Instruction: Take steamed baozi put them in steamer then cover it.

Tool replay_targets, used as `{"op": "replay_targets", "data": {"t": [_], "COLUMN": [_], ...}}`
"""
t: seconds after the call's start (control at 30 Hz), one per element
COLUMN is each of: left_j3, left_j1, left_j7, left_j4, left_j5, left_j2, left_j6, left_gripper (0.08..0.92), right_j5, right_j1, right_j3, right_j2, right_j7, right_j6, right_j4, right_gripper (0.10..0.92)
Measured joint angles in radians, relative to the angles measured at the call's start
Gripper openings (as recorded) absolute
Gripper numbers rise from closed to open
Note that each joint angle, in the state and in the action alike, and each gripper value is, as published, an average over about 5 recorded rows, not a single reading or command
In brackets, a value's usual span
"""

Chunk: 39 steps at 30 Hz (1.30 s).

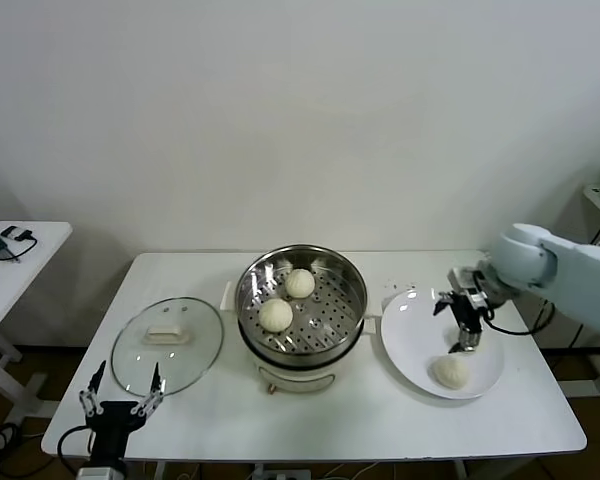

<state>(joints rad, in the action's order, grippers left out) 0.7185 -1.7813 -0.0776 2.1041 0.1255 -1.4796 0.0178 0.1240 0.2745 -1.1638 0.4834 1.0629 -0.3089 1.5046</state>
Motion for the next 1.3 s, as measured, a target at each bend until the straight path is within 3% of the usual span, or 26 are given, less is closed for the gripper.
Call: {"op": "replay_targets", "data": {"t": [0.4, 0.9, 1.3], "left_j3": [-0.005, 0.001, 0.002], "left_j1": [0.011, 0.033, 0.051], "left_j7": [-0.001, -0.002, -0.003], "left_j4": [-0.007, -0.024, -0.036], "left_j5": [0.026, 0.038, 0.039], "left_j2": [-0.007, -0.008, -0.008], "left_j6": [-0.008, -0.019, -0.022], "left_gripper": [0.823, 0.823, 0.823], "right_j5": [-0.115, -0.141, -0.142], "right_j1": [-0.215, -0.281, -0.287], "right_j3": [0.155, 0.203, 0.206], "right_j2": [0.009, 0.072, 0.089], "right_j7": [0.0, 0.013, 0.025], "right_j6": [0.009, 0.015, 0.026], "right_j4": [-0.073, -0.129, -0.152], "right_gripper": [0.823, 0.819, 0.704]}}
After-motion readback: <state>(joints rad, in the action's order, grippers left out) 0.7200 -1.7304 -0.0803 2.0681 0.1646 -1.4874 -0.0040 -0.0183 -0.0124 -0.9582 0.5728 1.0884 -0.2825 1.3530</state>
